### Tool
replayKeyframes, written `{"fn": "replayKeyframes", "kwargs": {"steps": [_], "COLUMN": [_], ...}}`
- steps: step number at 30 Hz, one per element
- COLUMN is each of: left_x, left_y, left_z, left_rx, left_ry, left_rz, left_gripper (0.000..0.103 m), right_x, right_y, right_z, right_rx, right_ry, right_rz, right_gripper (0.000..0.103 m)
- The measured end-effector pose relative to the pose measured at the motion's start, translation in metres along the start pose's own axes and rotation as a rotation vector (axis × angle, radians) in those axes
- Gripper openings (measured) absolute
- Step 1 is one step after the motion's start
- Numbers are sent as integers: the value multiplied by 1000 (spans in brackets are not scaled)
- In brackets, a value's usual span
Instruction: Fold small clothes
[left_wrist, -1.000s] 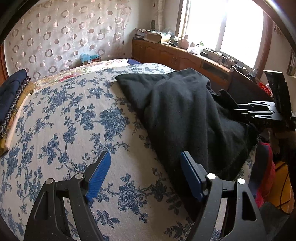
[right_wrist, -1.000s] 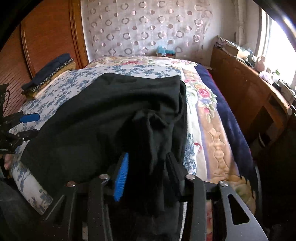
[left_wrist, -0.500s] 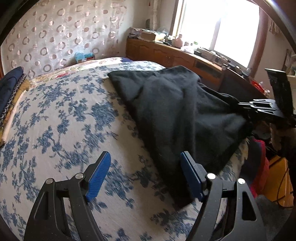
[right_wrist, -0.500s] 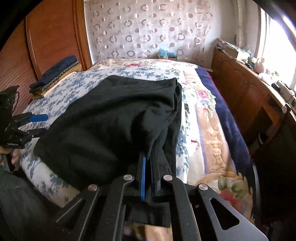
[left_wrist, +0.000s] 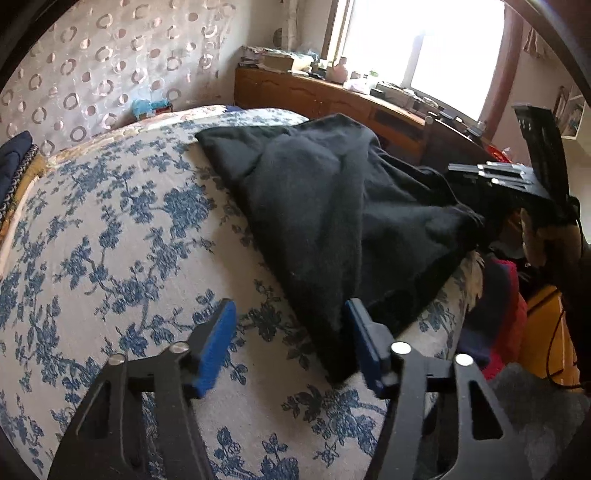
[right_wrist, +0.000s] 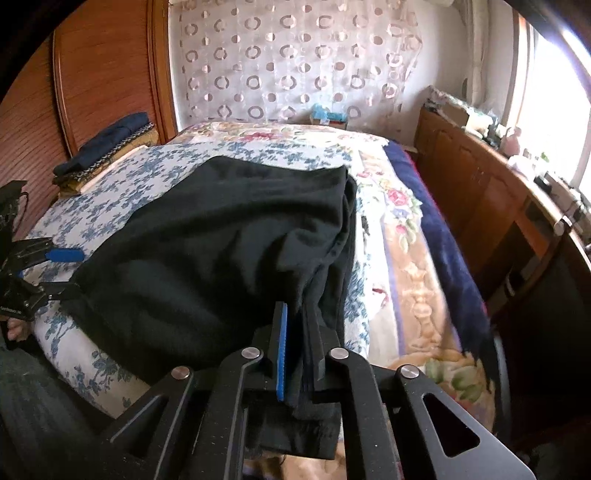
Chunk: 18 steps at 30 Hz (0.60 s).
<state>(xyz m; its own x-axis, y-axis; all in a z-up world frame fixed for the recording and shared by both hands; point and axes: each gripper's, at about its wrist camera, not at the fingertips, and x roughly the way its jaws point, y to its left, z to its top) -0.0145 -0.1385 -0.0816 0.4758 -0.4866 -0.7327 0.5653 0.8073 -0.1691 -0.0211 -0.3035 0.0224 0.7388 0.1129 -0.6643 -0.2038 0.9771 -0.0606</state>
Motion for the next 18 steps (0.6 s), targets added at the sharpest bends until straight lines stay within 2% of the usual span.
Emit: {"fn": "replayKeyframes", "kwargs": {"steps": [1, 3, 5, 6, 8, 10, 14, 18], "left_x": [0, 1, 0, 0, 1, 0, -1, -16], "left_y": [0, -2, -4, -5, -8, -11, -16, -22], "left_z": [-1, -4, -5, -5, -6, -6, -2, 19], "left_rx": [1, 7, 15, 18, 35, 49, 60, 69], "left_ry": [6, 13, 16, 17, 30, 42, 58, -1], "left_rz": [-5, -11, -18, -25, -56, -73, -108, -117], "left_gripper": [55, 52, 47, 45, 35, 31, 7, 6], "right_x": [-2, -4, -7, -9, -10, -8, 2, 5], "right_y": [2, 7, 12, 15, 18, 21, 34, 51], "right_z": [1, 2, 3, 3, 2, 1, -4, -8], "right_rx": [-5, -16, -27, -29, -29, -33, -51, -76], "right_ry": [-10, -24, -41, -53, -70, -63, -33, -42], "right_rz": [-5, -6, -19, -15, 15, 36, 93, 185], "right_gripper": [9, 17, 40, 41, 42, 42, 43, 43]}}
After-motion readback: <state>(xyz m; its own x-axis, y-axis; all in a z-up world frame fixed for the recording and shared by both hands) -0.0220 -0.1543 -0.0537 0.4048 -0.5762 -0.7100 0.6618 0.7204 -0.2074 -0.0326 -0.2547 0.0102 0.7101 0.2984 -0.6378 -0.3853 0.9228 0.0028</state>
